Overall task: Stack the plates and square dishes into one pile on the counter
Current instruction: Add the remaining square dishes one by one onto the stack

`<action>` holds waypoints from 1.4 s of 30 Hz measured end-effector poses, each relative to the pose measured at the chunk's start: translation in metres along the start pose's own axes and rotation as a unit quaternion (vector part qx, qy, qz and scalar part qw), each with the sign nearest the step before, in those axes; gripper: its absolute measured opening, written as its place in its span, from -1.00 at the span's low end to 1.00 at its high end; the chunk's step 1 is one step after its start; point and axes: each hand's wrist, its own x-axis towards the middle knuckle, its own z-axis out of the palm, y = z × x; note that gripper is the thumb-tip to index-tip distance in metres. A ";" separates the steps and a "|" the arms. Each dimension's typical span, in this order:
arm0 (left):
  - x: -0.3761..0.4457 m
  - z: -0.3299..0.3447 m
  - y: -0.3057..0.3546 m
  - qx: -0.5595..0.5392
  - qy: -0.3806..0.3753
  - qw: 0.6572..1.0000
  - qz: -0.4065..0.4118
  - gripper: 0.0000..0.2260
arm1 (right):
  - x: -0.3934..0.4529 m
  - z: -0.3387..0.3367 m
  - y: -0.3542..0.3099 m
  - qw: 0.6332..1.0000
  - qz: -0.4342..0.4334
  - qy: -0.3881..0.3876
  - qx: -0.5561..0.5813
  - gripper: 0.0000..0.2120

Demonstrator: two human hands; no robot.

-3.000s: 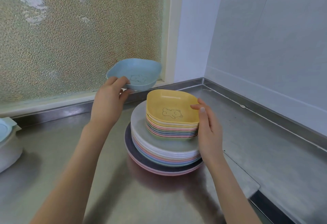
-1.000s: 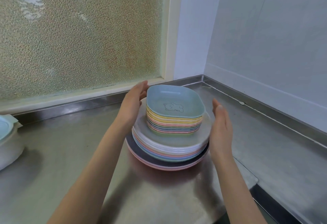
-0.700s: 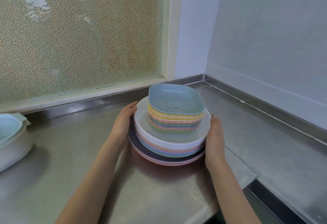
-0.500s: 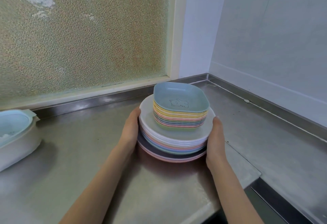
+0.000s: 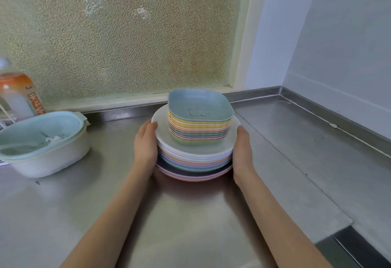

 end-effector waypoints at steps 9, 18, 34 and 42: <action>0.041 -0.074 0.000 0.061 0.142 0.988 0.026 -0.76 | 0.006 0.105 0.002 0.995 -0.022 -0.099 0.017 -0.60; 0.057 -0.091 -0.002 0.007 0.172 0.982 0.083 -0.67 | 0.018 0.150 0.010 0.994 -0.007 -0.105 0.037 -0.56; 0.043 -0.100 0.001 0.226 0.210 0.931 0.196 -0.63 | 0.018 0.145 0.015 0.993 -0.026 -0.110 0.022 -0.59; 0.039 -0.124 -0.003 0.553 0.223 0.785 0.168 -0.78 | 0.009 0.142 0.011 0.993 -0.016 -0.114 0.004 -0.56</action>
